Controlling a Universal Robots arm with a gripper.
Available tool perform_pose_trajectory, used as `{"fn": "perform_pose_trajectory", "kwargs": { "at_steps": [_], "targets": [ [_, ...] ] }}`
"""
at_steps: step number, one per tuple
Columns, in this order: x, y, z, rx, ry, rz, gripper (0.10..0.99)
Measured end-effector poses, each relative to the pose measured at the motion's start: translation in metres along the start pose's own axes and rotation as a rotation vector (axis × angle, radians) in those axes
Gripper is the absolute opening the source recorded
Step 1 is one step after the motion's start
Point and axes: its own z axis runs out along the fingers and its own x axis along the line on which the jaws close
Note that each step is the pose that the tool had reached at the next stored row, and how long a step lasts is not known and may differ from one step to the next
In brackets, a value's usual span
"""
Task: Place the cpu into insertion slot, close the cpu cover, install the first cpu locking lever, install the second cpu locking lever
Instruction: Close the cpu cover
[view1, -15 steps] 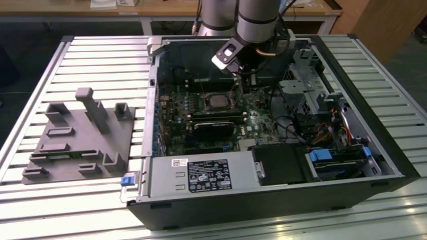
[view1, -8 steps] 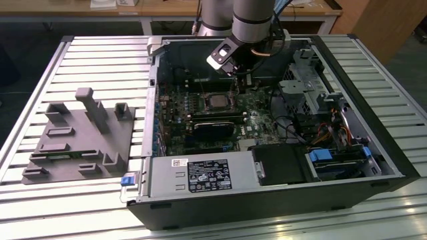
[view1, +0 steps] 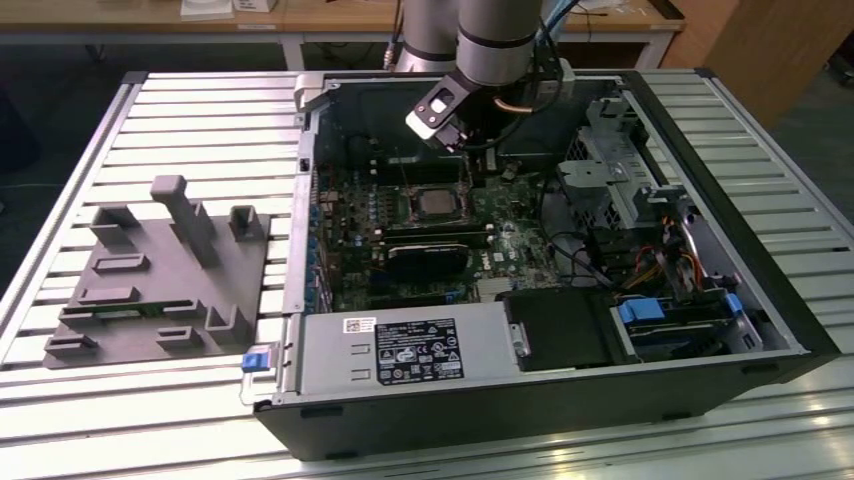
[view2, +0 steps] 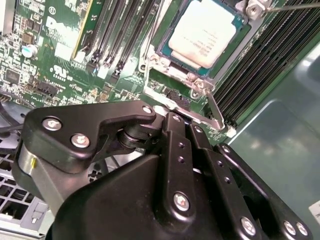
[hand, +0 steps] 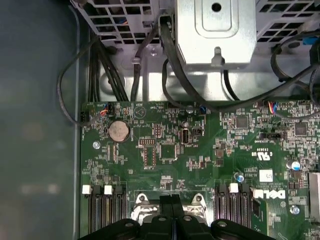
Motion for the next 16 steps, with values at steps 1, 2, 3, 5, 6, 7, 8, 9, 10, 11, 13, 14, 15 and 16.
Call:
{"fn": "perform_pose_trajectory", "kwargs": {
  "at_steps": [1,2,3,5,6,7,8,9,10,11,13,14,15,16],
  "targets": [
    [0.0000,-0.0010,0.0000,0.000,0.0000,0.000,0.106],
    [-0.0001,-0.0021,-0.0001,0.000,0.0000,0.000,0.106],
    [-0.0001,-0.0032,-0.0002,0.000,0.0000,0.000,0.106],
    [-0.0001,-0.0055,-0.0003,0.000,0.0000,0.000,0.106],
    [-0.0002,-0.0067,-0.0004,0.000,0.0000,0.000,0.106],
    [-0.0002,-0.0080,-0.0005,0.000,-0.0001,0.000,0.106],
    [-0.0002,-0.0091,-0.0005,0.000,-0.0001,0.000,0.106],
    [-0.0003,-0.0103,-0.0006,0.000,-0.0001,0.000,0.106],
    [-0.0003,-0.0114,-0.0007,0.000,-0.0001,0.000,0.106],
    [-0.0003,-0.0125,-0.0007,0.000,0.0000,0.000,0.106],
    [-0.0004,-0.0145,-0.0008,0.000,0.0000,0.000,0.106],
    [-0.0004,-0.0156,-0.0009,0.000,0.0000,0.000,0.106],
    [-0.0004,-0.0165,-0.0009,0.000,0.0000,0.000,0.106],
    [-0.0005,-0.0174,-0.0010,0.000,0.0000,0.000,0.106]
  ]
}}
